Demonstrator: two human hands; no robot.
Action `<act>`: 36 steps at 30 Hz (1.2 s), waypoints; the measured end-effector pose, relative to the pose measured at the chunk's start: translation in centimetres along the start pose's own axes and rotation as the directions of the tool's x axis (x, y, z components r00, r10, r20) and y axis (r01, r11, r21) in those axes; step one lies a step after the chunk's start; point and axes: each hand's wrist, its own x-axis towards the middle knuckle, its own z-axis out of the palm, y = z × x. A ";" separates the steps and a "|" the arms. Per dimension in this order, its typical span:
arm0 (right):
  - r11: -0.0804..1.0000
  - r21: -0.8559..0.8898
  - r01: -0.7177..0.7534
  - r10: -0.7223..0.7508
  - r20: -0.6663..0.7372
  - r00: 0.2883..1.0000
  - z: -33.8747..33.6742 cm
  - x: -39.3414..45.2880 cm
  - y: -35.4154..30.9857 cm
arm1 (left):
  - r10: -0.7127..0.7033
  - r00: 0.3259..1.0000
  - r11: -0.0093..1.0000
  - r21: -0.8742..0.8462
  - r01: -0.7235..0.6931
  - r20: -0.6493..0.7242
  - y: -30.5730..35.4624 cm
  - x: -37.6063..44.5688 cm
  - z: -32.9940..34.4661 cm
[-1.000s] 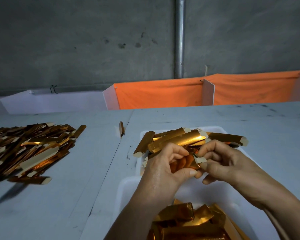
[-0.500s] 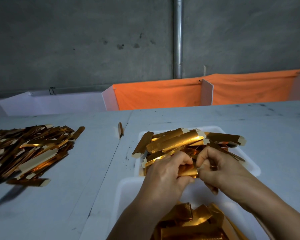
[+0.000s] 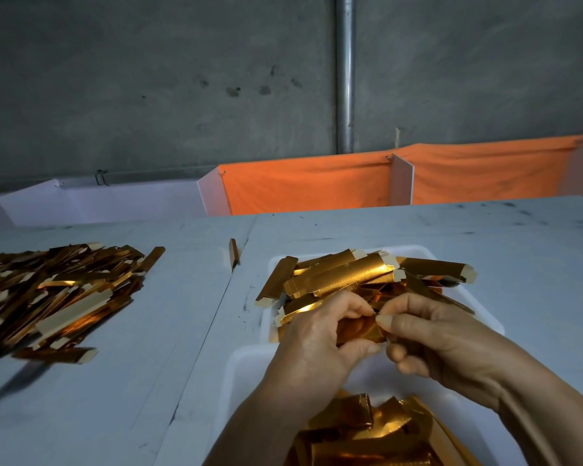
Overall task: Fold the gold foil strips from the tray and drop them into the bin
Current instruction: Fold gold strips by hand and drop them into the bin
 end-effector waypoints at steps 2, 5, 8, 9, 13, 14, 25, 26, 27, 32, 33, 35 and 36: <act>0.999 -0.033 0.009 -0.009 0.001 1.000 -0.1 -0.1 0.0 | -0.009 1.000 1.000 -0.002 0.009 0.004 0.0 0.0 0.1; 0.995 -0.094 0.032 -0.033 -0.011 0.999 -0.2 0.0 -0.1 | -0.032 0.999 0.999 0.002 0.032 0.026 0.0 0.0 0.1; 0.994 -0.098 0.044 -0.047 -0.027 0.999 -0.3 0.1 0.0 | -0.052 0.998 0.998 -0.043 0.053 0.028 -0.2 0.0 0.0; 0.994 -0.099 0.048 -0.051 -0.030 0.998 -0.3 0.1 0.0 | -0.056 0.998 0.996 -0.061 0.058 0.027 -0.2 0.0 0.0; 0.988 -0.134 0.072 -0.077 -0.039 0.996 -0.4 0.2 0.1 | -0.040 0.998 0.996 -0.083 0.044 0.038 -0.2 0.0 -0.2; 0.984 -0.155 0.085 -0.092 -0.041 0.995 -0.3 0.2 0.1 | -0.030 0.999 0.996 -0.086 0.033 0.036 -0.2 0.0 -0.2; 0.948 -0.232 0.218 -0.221 0.015 0.975 -0.1 0.2 0.4 | 0.034 0.999 0.999 -0.037 -0.033 0.022 -0.3 -0.2 -0.3; 0.959 -0.189 0.212 -0.210 0.030 0.977 -0.2 0.2 0.3 | 0.035 0.999 0.997 -0.064 -0.034 0.017 -0.4 -0.1 -0.4; 0.969 -0.144 0.202 -0.198 0.046 0.979 -0.3 0.1 0.2 | 0.035 0.999 0.995 -0.097 -0.034 0.013 -0.4 -0.1 -0.5; 0.988 0.067 0.139 -0.145 0.100 0.984 -0.5 0.1 0.0 | 0.071 0.997 0.960 -0.273 -0.064 0.019 -0.2 0.0 -0.9; 0.989 0.091 0.119 -0.129 0.110 0.986 -0.5 0.0 -0.1 | 0.095 0.995 0.957 -0.277 -0.087 0.013 -0.2 0.0 -0.9; 0.992 0.101 0.077 -0.089 0.119 0.989 -0.7 -0.1 -0.2 | 0.137 0.991 0.967 -0.218 -0.134 -0.003 -0.1 0.0 -0.9; 0.995 0.079 0.062 -0.070 0.112 0.991 -0.8 -0.1 -0.2 | 0.151 0.989 0.975 -0.162 -0.150 -0.004 -0.1 0.0 -0.8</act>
